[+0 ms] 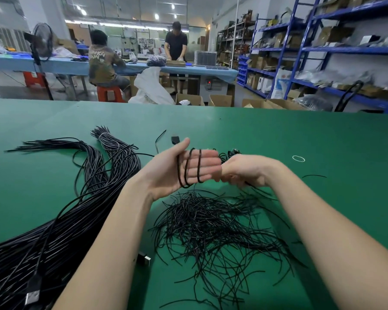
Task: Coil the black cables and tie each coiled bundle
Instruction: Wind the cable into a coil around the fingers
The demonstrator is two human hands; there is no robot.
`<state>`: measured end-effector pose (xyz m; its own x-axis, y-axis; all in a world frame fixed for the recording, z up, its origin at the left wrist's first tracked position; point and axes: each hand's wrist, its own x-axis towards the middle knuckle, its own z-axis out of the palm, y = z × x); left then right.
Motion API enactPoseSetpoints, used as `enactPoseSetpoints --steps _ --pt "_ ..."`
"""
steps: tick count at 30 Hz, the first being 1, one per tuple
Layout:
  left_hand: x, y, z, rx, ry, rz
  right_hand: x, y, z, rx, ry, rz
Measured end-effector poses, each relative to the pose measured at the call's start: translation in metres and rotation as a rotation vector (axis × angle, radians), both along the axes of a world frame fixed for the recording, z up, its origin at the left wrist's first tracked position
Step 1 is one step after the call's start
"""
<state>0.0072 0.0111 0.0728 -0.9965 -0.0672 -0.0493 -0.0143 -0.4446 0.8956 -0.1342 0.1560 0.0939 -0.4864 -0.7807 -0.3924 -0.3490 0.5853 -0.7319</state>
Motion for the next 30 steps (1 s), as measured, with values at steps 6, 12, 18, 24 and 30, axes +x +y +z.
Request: enactPoseSetpoints --steps 6,12,18,24,30 --pt "-0.009 0.01 -0.004 -0.253 -0.171 0.032 0.005 -0.023 0.042 -0.094 0.086 -0.112" --pt "-0.012 0.007 -0.003 -0.25 -0.137 0.257 0.027 -0.026 0.026 -0.335 0.479 -0.298" --pt "-0.011 0.002 -0.002 -0.09 -0.076 0.343 0.048 -0.019 -0.008 -0.665 0.036 -0.417" --pt "-0.011 0.002 -0.001 -0.013 -0.061 0.321 0.052 -0.012 -0.03 -0.749 -0.125 -0.458" --pt "-0.014 0.004 -0.001 -0.103 -0.07 0.308 0.051 -0.012 -0.038 -0.771 0.083 -0.568"
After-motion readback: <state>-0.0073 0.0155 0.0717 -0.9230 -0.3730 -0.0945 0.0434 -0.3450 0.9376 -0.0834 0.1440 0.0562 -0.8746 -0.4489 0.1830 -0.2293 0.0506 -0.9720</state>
